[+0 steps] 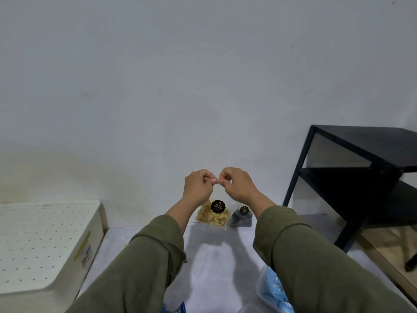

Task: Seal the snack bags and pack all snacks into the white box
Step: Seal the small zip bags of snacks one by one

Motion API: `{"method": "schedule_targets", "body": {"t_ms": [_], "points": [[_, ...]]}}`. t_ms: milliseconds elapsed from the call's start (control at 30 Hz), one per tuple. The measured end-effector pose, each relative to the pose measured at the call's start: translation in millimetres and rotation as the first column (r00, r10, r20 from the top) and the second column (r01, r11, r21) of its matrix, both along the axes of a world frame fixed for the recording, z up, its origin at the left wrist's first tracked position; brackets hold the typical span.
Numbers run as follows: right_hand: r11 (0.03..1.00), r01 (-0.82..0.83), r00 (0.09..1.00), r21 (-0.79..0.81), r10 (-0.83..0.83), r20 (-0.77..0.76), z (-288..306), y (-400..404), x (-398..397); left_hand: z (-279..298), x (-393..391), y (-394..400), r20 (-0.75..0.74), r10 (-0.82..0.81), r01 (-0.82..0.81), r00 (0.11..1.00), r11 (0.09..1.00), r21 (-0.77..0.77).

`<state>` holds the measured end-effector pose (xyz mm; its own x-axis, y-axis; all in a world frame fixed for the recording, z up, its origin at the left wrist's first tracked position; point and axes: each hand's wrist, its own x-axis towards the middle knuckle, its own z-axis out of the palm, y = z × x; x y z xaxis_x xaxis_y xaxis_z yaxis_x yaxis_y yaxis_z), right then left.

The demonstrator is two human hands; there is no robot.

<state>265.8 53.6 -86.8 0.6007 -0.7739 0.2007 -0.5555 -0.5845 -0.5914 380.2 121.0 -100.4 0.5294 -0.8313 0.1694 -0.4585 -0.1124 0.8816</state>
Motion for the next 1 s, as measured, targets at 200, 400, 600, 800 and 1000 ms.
{"method": "schedule_targets", "body": {"t_ms": [200,400,600,800,1000], "points": [[0.997,0.011,0.999,-0.072,-0.013,-0.033,0.0,0.7,2.9,6.1,-2.1,-4.1,0.008,0.028,-0.028,1.0,0.999,-0.017],[0.999,0.036,0.996,-0.007,-0.035,0.086,-10.6,-10.4,-18.3,-4.6,-22.6,-7.8,-0.058,0.04,-0.043,0.997,0.998,-0.049],[0.999,0.024,0.995,-0.028,-0.022,0.095,-8.7,-8.9,-17.8,-2.9,-21.1,-6.9,-0.01,0.05,-0.051,0.999,0.996,-0.074],[0.997,0.035,0.998,-0.076,-0.03,0.06,-8.1,-9.3,-22.7,-4.4,-25.9,-7.9,0.06,0.02,-0.015,0.998,0.996,-0.083],[0.991,0.053,0.998,-0.127,-0.047,0.045,-5.3,-5.0,-20.5,-1.8,-32.1,-8.2,0.149,0.052,-0.038,0.988,0.995,-0.094]]}}
